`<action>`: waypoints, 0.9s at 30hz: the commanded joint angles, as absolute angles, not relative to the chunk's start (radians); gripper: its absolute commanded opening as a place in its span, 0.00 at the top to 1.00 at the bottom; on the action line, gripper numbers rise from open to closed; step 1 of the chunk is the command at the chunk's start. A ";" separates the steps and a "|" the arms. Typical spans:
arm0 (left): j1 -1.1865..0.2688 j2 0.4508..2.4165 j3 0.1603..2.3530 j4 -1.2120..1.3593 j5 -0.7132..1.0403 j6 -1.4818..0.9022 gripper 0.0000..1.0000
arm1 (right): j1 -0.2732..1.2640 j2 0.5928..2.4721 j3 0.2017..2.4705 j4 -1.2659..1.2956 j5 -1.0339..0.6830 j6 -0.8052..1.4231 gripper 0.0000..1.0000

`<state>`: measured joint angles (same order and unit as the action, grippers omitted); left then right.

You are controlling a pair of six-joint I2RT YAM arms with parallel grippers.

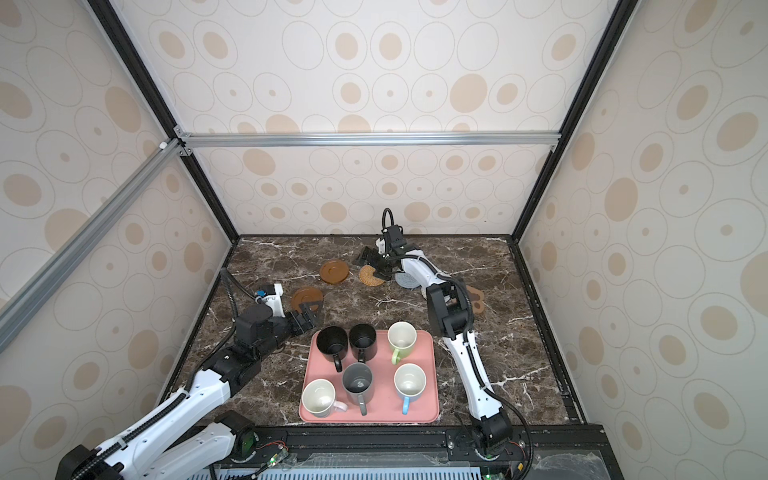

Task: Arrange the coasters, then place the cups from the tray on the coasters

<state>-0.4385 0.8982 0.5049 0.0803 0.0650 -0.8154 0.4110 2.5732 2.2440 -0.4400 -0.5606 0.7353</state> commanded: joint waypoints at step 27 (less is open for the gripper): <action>-0.434 0.883 0.507 0.080 0.057 -0.830 0.00 | 0.419 2.644 2.255 -0.427 -0.565 0.777 0.00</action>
<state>-0.4385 0.8963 0.4995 0.0803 0.0650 -0.8154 0.4133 2.5866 2.2452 -0.3965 -0.5800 0.7624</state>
